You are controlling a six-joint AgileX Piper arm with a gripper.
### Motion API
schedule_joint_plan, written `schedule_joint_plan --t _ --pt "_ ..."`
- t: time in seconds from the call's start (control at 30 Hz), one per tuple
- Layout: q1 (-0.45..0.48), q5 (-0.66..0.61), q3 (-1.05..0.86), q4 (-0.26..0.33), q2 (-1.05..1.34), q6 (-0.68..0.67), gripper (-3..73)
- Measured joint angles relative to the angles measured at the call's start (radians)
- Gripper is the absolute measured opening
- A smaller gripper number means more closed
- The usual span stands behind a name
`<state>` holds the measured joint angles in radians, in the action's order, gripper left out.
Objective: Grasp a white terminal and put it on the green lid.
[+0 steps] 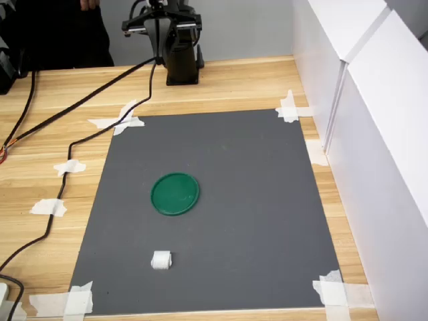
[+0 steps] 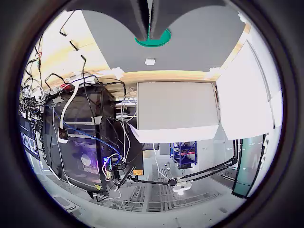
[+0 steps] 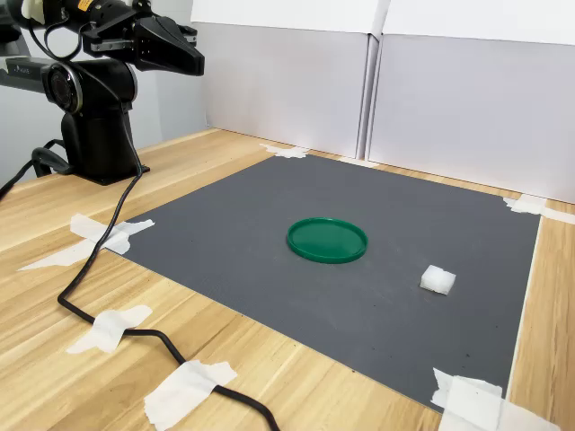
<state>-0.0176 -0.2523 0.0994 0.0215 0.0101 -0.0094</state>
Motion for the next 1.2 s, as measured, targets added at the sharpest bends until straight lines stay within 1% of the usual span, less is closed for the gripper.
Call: schedule_joint_plan --t 0.9,1.03,1.2 --pt "0.000 -0.004 -0.009 0.004 0.001 0.000 -1.2" --pt "0.000 -0.056 0.031 0.002 -0.009 -0.009 -1.2" --pt "0.000 -0.146 0.183 -0.009 -0.162 -0.035 -1.2"
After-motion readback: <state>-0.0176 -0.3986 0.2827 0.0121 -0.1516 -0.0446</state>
